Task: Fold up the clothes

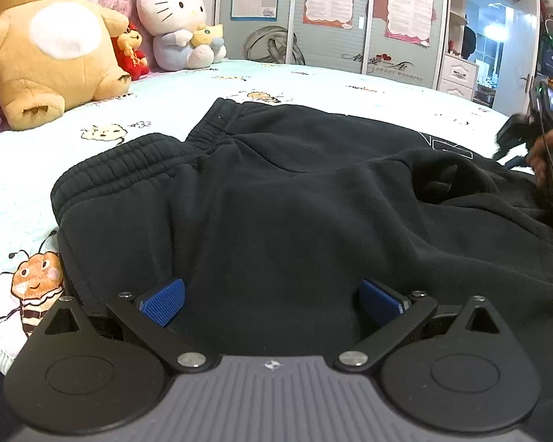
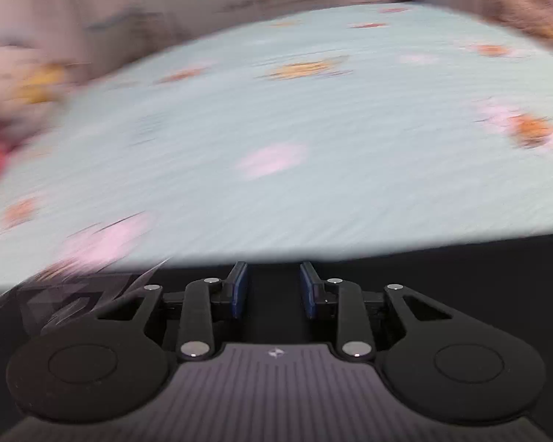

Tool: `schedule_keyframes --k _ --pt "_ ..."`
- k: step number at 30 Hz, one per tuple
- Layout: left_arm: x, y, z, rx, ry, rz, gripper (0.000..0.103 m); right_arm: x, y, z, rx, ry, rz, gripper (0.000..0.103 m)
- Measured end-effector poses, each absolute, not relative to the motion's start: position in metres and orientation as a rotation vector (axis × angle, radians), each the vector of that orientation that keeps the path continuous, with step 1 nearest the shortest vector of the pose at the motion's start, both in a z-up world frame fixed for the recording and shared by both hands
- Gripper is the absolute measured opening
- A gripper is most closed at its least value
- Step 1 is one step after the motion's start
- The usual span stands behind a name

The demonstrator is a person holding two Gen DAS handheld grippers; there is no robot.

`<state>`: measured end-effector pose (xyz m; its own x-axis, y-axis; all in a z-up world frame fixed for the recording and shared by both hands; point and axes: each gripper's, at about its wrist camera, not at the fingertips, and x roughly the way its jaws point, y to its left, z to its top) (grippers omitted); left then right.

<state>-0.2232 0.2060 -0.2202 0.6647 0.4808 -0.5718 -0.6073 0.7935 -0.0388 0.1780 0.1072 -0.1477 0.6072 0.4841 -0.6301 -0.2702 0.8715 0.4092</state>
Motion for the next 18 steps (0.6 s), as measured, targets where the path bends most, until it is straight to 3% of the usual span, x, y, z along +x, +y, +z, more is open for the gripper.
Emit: schedule_keyframes --k 8,10,11,12,13,15,18 --pt "-0.221 0.203 -0.219 -0.237 0.574 0.619 0.103 0.149 0.149 -0.170 0.032 0.853 0.587 0.025" --pt "-0.221 0.201 -0.217 -0.225 0.588 0.611 0.103 0.178 0.165 -0.173 -0.027 0.810 0.577 0.023" --pt "-0.222 0.201 -0.213 -0.231 0.601 0.598 0.103 0.197 0.170 -0.172 -0.043 0.797 0.546 0.017" --pt "-0.223 0.200 -0.207 -0.244 0.609 0.574 0.100 0.214 0.174 -0.168 -0.054 0.799 0.454 0.000" --pt "-0.224 0.199 -0.199 -0.251 0.598 0.544 0.099 0.224 0.176 -0.162 -0.045 0.795 0.399 0.007" --pt "-0.219 0.193 -0.184 -0.210 0.563 0.501 0.099 0.211 0.174 -0.144 0.050 0.778 0.475 0.008" --pt "-0.189 0.191 -0.180 -0.135 0.602 0.439 0.098 0.159 0.179 -0.147 0.022 0.834 0.686 0.025"
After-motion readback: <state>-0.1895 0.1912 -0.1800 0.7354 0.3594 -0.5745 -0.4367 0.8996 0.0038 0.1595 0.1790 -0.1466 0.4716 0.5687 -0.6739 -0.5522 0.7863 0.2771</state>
